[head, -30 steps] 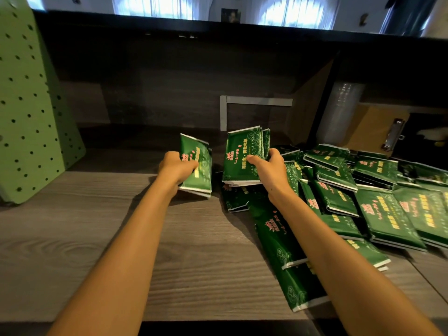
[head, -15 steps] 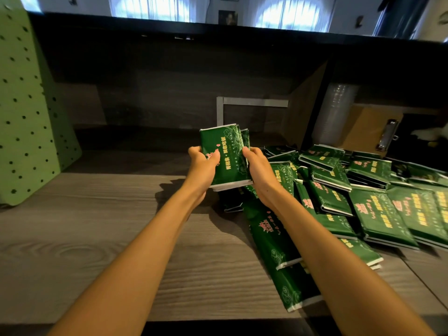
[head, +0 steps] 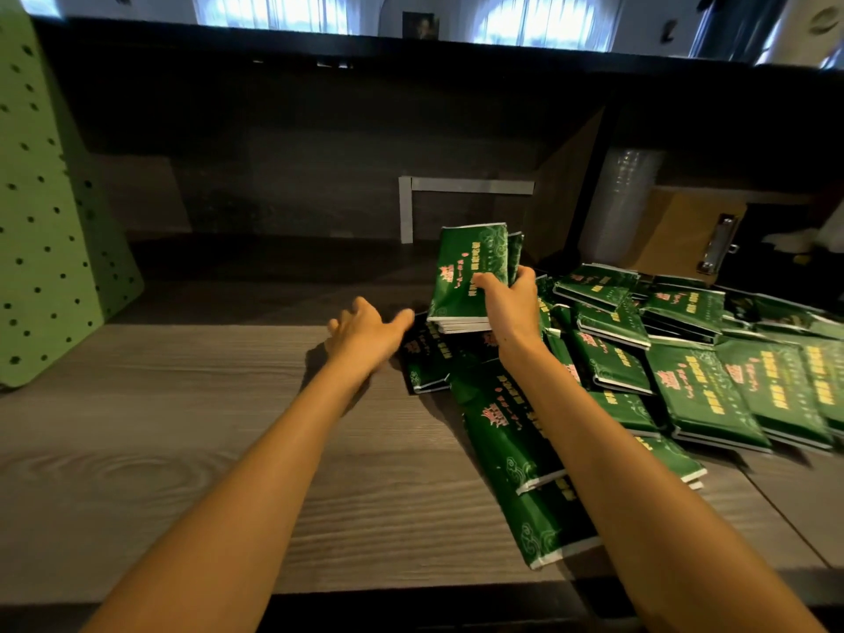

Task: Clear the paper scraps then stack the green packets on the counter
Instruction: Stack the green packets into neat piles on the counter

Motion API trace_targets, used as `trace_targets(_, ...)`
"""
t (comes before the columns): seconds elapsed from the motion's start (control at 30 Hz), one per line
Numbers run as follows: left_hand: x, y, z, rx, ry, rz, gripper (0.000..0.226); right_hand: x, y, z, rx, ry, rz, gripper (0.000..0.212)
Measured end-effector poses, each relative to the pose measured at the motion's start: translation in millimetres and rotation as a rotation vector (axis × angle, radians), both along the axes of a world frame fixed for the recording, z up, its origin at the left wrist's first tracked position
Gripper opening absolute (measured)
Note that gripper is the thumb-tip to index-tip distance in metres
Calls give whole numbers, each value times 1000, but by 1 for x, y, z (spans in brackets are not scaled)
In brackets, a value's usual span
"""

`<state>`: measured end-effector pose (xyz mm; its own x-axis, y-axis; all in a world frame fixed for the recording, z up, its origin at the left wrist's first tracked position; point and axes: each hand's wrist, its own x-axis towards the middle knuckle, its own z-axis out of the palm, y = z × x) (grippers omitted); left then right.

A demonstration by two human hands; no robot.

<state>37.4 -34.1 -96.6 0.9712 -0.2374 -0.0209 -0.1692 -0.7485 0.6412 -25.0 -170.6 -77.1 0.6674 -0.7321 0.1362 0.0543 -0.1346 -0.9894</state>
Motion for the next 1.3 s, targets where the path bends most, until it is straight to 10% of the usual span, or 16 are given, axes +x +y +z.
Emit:
trace_targets(0.13,-10,-8,-4,239,-95,-187,88,2,-5,-2,18,8,-43,45)
trace_targets(0.37,9,-5,0,-99,143,-102,103,3,-3,-3,-4,27,-45,53)
trace_targets(0.7,26,14,1,-372,102,122,31,3,-1,-4,-32,32,-22,57)
trace_targets(0.97,10,10,22,-1052,170,30,22,1,3,-2,-76,81,58,62)
trace_targets(1.3,-6,-3,17,-1016,155,-153,38,1,14,0,15,44,234,36)
